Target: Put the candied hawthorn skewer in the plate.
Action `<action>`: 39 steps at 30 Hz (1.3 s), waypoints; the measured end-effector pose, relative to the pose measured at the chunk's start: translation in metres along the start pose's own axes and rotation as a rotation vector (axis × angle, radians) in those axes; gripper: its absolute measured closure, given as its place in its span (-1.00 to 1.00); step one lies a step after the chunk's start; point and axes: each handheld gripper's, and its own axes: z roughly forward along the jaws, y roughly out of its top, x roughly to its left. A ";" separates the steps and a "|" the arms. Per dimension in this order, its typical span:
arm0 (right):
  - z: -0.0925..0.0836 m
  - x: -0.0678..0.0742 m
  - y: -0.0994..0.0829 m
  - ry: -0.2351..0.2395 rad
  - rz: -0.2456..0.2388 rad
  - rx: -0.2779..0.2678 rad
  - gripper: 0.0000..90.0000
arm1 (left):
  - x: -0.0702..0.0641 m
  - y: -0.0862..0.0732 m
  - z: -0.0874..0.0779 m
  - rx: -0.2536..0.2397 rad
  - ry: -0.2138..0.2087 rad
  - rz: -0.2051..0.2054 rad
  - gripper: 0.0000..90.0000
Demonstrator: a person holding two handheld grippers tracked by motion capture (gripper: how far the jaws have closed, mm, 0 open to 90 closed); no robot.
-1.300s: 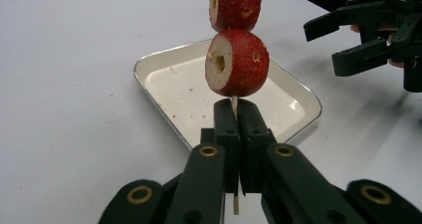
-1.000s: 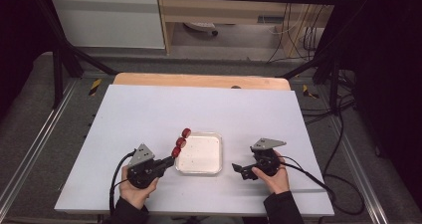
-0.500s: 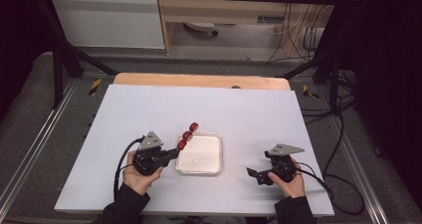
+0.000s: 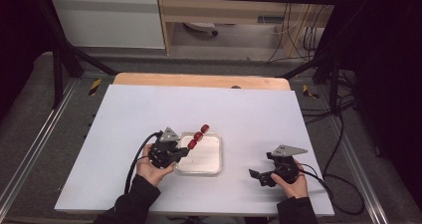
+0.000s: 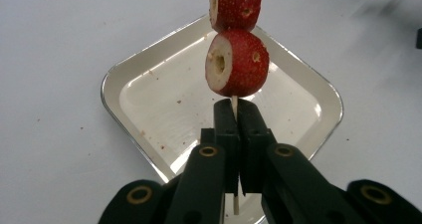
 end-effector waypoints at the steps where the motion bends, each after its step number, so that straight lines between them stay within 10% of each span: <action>1: 0.000 0.000 0.000 0.000 -0.001 0.001 -0.98 | 0.000 0.000 0.003 0.011 0.001 0.000 0.97; 18: -0.002 0.000 -0.002 0.006 0.000 0.000 -0.98 | -0.005 -0.006 0.028 0.178 0.045 0.000 0.97; 39: -0.001 0.000 -0.002 0.008 0.013 -0.010 -0.98 | -0.007 -0.007 0.037 0.187 0.082 0.008 0.94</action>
